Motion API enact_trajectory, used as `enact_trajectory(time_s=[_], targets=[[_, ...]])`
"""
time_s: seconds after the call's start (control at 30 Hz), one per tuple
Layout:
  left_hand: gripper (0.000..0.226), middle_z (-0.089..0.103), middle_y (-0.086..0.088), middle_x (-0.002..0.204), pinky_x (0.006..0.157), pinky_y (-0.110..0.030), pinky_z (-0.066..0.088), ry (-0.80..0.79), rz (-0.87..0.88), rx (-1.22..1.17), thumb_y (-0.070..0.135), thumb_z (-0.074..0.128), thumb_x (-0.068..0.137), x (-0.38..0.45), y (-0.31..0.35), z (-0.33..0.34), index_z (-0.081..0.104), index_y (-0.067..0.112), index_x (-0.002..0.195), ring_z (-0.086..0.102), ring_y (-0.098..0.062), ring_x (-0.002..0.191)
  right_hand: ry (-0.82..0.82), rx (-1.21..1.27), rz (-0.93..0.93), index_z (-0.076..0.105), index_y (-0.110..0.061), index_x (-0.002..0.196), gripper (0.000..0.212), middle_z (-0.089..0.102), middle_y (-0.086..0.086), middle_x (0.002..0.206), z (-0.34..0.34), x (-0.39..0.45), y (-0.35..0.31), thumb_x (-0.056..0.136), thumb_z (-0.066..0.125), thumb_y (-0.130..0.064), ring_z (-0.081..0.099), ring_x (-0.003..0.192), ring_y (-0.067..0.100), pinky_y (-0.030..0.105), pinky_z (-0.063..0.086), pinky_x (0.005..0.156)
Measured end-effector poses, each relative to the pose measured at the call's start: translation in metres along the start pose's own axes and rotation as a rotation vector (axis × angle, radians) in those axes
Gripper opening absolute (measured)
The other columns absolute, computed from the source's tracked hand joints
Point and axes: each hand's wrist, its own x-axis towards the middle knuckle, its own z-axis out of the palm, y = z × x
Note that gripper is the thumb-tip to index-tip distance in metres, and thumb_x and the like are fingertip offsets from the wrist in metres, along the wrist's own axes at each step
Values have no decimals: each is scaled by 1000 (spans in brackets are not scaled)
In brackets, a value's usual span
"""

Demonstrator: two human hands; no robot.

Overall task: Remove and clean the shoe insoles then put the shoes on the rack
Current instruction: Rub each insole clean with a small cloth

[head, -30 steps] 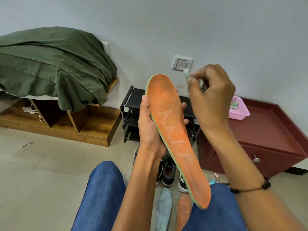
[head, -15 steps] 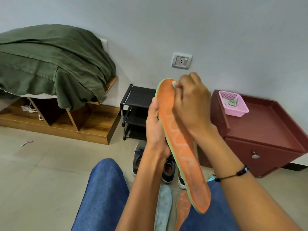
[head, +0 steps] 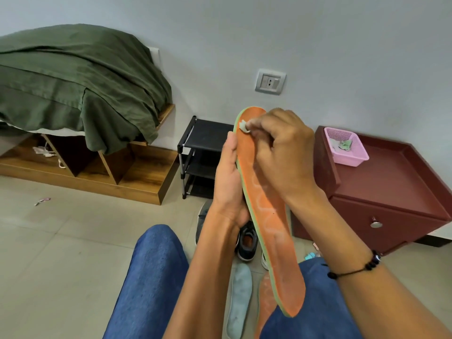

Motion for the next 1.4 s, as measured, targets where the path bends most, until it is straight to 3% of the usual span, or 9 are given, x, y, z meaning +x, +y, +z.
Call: enact_trajectory(time_s=[0.17, 0.33, 0.47, 0.6, 0.73, 0.9, 1.07, 1.3, 1.4], targets=[[76, 58, -21, 111, 102, -34, 42, 14, -124, 11, 63, 26, 91, -2, 2, 0, 62, -2, 108, 56, -31, 114, -76, 239, 135, 72, -4, 78, 14, 69, 2, 77, -14, -40, -21, 73, 64, 7, 62, 75, 11, 22, 48, 73], [70, 60, -21, 103, 96, -38, 46, 58, -49, 23, 56, 25, 95, 0, 5, 13, 64, -2, 103, 59, -28, 97, -169, 507, 363, 70, -20, 79, 28, 65, -13, 70, -39, -24, -6, 73, 69, 7, 59, 63, -4, 10, 43, 65], [71, 68, -9, 69, 58, -24, 54, 13, -33, 58, 49, 21, 99, 2, -1, 18, 73, 7, 75, 66, -18, 60, 32, 147, 132, 73, -15, 79, 7, 64, -10, 72, -34, 14, 9, 76, 71, -9, 51, 69, 2, 15, 39, 65], [57, 69, -10, 80, 74, -24, 54, 36, -6, 11, 45, 25, 99, 3, -1, 10, 66, 7, 94, 68, -17, 79, 26, 43, 60, 73, -9, 76, 10, 69, 5, 74, -10, 1, 3, 74, 66, -2, 61, 72, 24, 29, 44, 68], [73, 56, -19, 115, 106, -35, 40, -1, -90, -17, 59, 30, 93, -1, 6, -1, 53, -4, 122, 52, -28, 113, -84, 290, 140, 74, -6, 81, 15, 70, 1, 80, -13, -40, -20, 75, 66, 5, 64, 77, 11, 22, 50, 76], [75, 66, -19, 99, 96, -41, 45, 18, -116, -10, 62, 27, 91, 2, 8, -4, 58, -2, 116, 58, -33, 99, -405, 541, 328, 73, -10, 81, 19, 67, -6, 74, -38, -42, -12, 74, 67, 6, 60, 69, 0, 12, 45, 70], [67, 66, -17, 88, 69, -41, 47, 18, -80, 12, 59, 29, 92, 3, 7, 1, 71, 8, 90, 61, -31, 75, -98, 204, 209, 72, -12, 83, 12, 66, 1, 77, -37, 6, 13, 79, 66, -3, 58, 69, 7, 12, 43, 63], [72, 51, -19, 120, 110, -38, 32, 32, -63, -18, 55, 32, 94, 4, 4, -8, 45, -5, 131, 49, -28, 114, -174, 96, 58, 73, -7, 87, 21, 64, 11, 78, -5, -35, -14, 85, 53, -14, 62, 70, 27, 34, 49, 64], [78, 66, -15, 103, 91, -36, 46, 43, -114, 17, 62, 25, 91, 4, 3, -19, 66, -1, 110, 55, -31, 101, -285, 233, 93, 72, -6, 91, 29, 60, 8, 75, -14, -61, -21, 86, 46, -18, 60, 70, 22, 35, 48, 64]])
